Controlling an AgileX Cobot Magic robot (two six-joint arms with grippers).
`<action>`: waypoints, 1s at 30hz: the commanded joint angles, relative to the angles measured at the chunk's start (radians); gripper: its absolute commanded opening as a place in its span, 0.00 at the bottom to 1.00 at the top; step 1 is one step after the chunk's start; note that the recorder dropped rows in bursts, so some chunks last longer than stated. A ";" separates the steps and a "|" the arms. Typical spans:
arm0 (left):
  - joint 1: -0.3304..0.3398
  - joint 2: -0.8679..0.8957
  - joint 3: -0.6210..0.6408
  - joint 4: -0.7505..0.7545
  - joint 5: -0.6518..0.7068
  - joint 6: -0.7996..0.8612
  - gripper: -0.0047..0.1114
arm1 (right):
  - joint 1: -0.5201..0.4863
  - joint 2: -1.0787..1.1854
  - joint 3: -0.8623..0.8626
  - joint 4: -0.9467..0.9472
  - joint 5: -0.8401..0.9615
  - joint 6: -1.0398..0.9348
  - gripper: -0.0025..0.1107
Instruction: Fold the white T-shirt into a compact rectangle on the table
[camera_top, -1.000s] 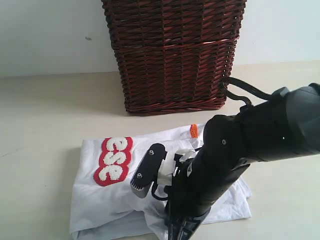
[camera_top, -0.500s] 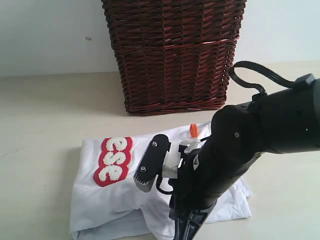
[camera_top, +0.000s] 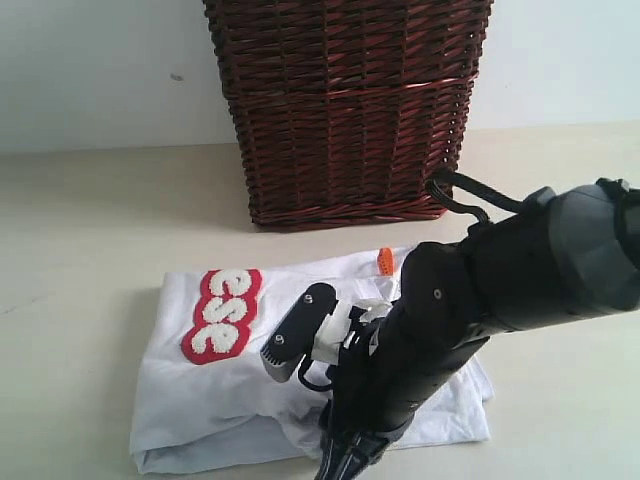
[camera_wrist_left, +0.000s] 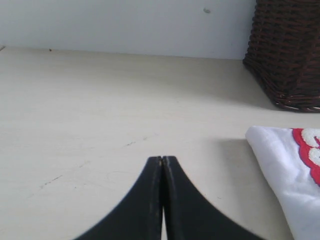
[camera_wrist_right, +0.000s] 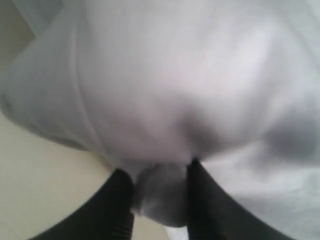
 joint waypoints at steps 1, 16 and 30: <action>-0.003 0.003 0.000 0.001 -0.005 0.000 0.04 | 0.002 -0.013 0.003 0.005 0.007 0.009 0.02; -0.003 0.003 0.000 0.001 -0.005 0.000 0.04 | 0.002 -0.099 0.003 -0.003 0.118 -0.108 0.17; -0.003 0.003 0.000 0.001 -0.005 0.000 0.04 | 0.002 -0.085 0.003 0.017 0.032 -0.120 0.10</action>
